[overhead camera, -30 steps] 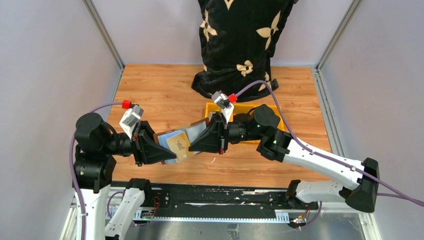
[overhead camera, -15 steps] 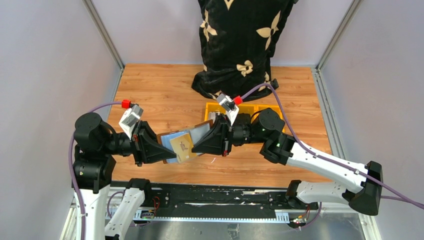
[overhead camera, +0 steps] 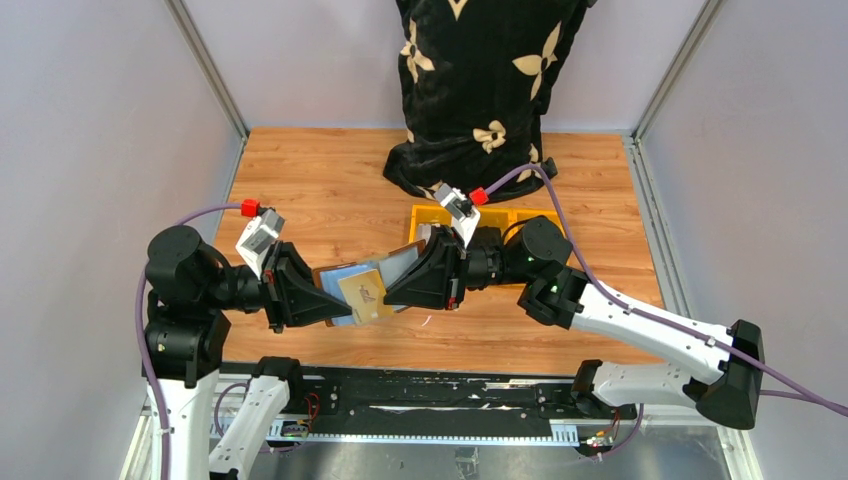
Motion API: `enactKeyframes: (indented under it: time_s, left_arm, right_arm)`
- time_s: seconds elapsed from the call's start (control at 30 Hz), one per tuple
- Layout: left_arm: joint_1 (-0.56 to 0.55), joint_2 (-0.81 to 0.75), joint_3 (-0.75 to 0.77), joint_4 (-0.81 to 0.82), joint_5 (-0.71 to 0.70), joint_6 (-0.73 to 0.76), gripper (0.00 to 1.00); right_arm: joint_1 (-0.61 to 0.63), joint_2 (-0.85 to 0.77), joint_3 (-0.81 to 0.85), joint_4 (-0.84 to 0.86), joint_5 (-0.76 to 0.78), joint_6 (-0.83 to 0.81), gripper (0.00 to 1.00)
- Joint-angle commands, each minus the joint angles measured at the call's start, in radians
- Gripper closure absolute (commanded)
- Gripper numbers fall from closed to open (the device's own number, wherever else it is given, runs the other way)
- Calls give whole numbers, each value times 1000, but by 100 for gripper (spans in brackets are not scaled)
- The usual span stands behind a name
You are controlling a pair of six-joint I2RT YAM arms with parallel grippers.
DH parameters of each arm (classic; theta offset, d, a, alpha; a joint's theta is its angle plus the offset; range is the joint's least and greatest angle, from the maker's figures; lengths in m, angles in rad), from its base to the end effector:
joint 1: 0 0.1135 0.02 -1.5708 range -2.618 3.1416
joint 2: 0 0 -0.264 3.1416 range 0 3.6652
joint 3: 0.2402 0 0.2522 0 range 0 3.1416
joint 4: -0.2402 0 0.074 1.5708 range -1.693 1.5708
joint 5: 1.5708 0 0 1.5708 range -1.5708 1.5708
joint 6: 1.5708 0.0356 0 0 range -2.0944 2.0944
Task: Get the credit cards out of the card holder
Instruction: Remove the credit card from the card holder.
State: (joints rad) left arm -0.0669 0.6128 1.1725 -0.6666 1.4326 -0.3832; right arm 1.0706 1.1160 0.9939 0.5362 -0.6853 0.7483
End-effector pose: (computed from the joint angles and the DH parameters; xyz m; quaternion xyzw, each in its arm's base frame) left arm 0.0557 -0.0391 0.4378 0.3450 0.6232 -0.5886 0.3824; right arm 0.0989 0.2279 0.4212 -0.3603 0.4631 0.7352 0.3395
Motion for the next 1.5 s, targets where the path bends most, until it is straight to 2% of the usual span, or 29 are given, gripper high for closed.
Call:
enactKeyframes:
  time_s: [0.0,0.07,0.1,0.37,1.0,1.03,1.13,1.3,1.4,1.47]
  left_arm:
    - [-1,-9,24,13,4,-15,96]
    - [-1,-9,24,14,5,-16,97]
    - [-1,-7,24,14,5,-17,97]
    - [-1,-6,37,13,0,-20,98]
    - [-1,-3,46,12,-19,-20,100]
    - [-1,-2,47,13,-24,-19,100]
    - [-1,-1,47,14,-29,-17,100]
    - [-1,-3,47,13,-32,-14,100]
    - [-1,-7,44,13,-29,-8,100]
    - [-1,-11,39,14,-32,0,100]
  right_arm:
    - [-9,1,33,68,-30,32,91]
    - [-9,-1,26,72,-32,36,99]
    - [-9,-4,22,76,-33,38,100]
    - [-17,-65,-9,15,13,-7,100]
    - [-17,-88,-54,3,16,5,100]
    - [-17,-84,-51,2,14,8,99]
    - [-16,-56,-34,20,9,31,80]
    - [-15,14,3,121,-33,98,61]
    - [-14,27,26,138,-42,106,61]
    - [-15,24,33,139,-40,103,71]
